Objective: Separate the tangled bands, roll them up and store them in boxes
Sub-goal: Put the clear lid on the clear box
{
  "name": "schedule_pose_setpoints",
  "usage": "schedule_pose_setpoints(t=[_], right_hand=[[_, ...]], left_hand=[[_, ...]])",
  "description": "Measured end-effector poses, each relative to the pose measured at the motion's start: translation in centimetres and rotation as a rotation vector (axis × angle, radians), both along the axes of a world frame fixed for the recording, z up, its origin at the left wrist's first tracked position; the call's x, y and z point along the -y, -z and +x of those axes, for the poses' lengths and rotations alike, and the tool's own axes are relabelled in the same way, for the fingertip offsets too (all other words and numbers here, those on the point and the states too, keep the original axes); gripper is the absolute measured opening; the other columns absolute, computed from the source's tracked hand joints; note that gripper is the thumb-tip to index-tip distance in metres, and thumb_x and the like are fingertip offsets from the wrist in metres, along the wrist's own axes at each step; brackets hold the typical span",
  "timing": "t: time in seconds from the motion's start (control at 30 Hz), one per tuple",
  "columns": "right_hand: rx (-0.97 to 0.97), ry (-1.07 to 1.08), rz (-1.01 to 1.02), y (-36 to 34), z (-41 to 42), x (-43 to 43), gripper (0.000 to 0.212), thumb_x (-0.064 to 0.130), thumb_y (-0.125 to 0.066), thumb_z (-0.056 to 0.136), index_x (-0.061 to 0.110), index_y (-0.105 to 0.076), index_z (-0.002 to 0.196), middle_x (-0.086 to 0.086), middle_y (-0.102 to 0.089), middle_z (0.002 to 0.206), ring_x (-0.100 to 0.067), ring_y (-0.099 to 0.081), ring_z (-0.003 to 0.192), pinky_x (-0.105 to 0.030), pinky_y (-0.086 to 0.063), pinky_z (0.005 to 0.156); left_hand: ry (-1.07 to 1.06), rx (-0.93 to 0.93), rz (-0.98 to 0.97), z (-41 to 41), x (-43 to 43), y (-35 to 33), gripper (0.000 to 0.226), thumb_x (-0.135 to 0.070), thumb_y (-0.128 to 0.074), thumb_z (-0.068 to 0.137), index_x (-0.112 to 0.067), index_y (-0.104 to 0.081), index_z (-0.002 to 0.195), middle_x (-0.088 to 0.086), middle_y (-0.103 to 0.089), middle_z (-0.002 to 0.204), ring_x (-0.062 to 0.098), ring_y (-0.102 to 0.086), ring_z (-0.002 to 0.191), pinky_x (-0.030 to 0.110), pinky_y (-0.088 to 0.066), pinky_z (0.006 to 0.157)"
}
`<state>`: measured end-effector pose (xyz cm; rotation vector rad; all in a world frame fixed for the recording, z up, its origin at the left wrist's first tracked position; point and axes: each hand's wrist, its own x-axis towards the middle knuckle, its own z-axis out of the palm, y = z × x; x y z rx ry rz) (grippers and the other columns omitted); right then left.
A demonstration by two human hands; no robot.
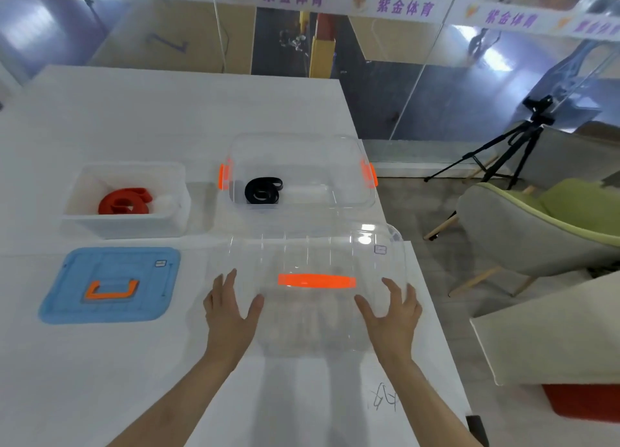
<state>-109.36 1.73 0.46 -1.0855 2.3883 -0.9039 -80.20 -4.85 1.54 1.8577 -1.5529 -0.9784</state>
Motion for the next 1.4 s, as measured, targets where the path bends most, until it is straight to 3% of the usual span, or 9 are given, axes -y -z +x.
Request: schedule_pose_setpoints(t=[0.23,0.4,0.6,0.7,0.8,0.9,1.13,1.4], right_hand=[[-0.053,-0.028,-0.07,-3.8,-1.3,7.2,0.067,0.063,-0.079,0.083,0.04,-0.051,0.14,-0.016,-0.032,0.164,-0.036,-0.024,0.153,-0.06,-0.037,0.119],[-0.11,-0.097,-0.05,-6.0,-2.6,14.8,0.071,0.064,-0.074,0.084,0.037,-0.048,0.143,-0.016,-0.04,0.157,-0.042,-0.037,0.142,-0.057,-0.038,0.115],[-0.151,-0.181,0.033,-7.8,-4.2,23.6,0.067,0.066,-0.07,0.086,0.034,-0.05,0.141,-0.013,-0.054,0.142,-0.042,-0.045,0.13,-0.054,-0.042,0.108],[-0.147,-0.214,0.087,-7.9,-5.3,27.2,0.067,0.066,-0.069,0.088,0.032,-0.05,0.142,-0.014,-0.053,0.143,-0.042,-0.043,0.132,-0.052,-0.038,0.111],[-0.141,-0.254,0.142,-7.7,-6.2,29.7,0.072,0.068,-0.067,0.088,0.031,-0.046,0.146,-0.015,-0.05,0.147,-0.041,-0.041,0.133,-0.05,-0.038,0.111],[-0.174,-0.314,0.196,-7.0,-6.4,31.0,0.076,0.07,-0.064,0.089,0.03,-0.042,0.15,-0.017,-0.043,0.154,-0.041,-0.037,0.139,-0.051,-0.034,0.115],[-0.357,-0.315,0.224,-5.5,-5.7,30.9,0.081,0.076,-0.056,0.09,0.029,-0.041,0.154,-0.025,-0.03,0.162,-0.047,-0.035,0.143,-0.054,-0.03,0.119],[-0.369,-0.351,0.266,-5.7,-5.7,30.9,0.086,0.082,-0.049,0.089,0.032,-0.035,0.158,-0.028,-0.02,0.168,-0.049,-0.027,0.15,-0.056,-0.026,0.123]], left_hand=[[0.005,0.04,-0.082,-0.9,5.9,-4.1,0.074,-0.047,-0.063,0.098,-0.026,-0.028,0.16,0.011,-0.018,0.17,0.035,-0.014,0.155,0.058,-0.023,0.123],[0.013,0.023,-0.065,-0.9,13.0,-6.1,0.071,-0.046,-0.064,0.098,-0.022,-0.034,0.157,0.009,-0.037,0.159,0.035,-0.027,0.146,0.052,-0.031,0.115],[0.005,0.128,0.013,-1.3,21.7,-7.1,0.09,-0.074,-0.049,0.081,-0.024,-0.038,0.155,0.014,-0.05,0.149,0.039,-0.04,0.139,0.049,-0.031,0.112],[0.027,0.169,0.032,-2.1,25.8,-7.5,0.079,-0.062,-0.061,0.092,-0.025,-0.036,0.157,0.015,-0.046,0.153,0.04,-0.035,0.142,0.049,-0.032,0.114],[0.075,0.205,0.056,-2.8,28.7,-7.1,0.083,-0.069,-0.06,0.087,-0.029,-0.035,0.156,0.012,-0.042,0.156,0.04,-0.032,0.144,0.05,-0.032,0.115],[0.116,0.291,0.09,-3.3,29.9,-6.5,0.082,-0.063,-0.066,0.089,-0.032,-0.033,0.156,0.011,-0.03,0.16,0.039,-0.025,0.145,0.052,-0.031,0.117],[0.136,0.459,0.086,-3.4,30.7,-5.1,0.116,-0.07,-0.074,0.078,-0.018,-0.013,0.162,0.013,-0.022,0.163,0.041,-0.024,0.144,0.054,-0.032,0.117],[0.134,0.5,0.086,-3.1,31.2,-4.8,0.121,-0.072,-0.073,0.078,-0.01,-0.01,0.161,0.012,-0.022,0.164,0.04,-0.023,0.147,0.054,-0.034,0.115]])
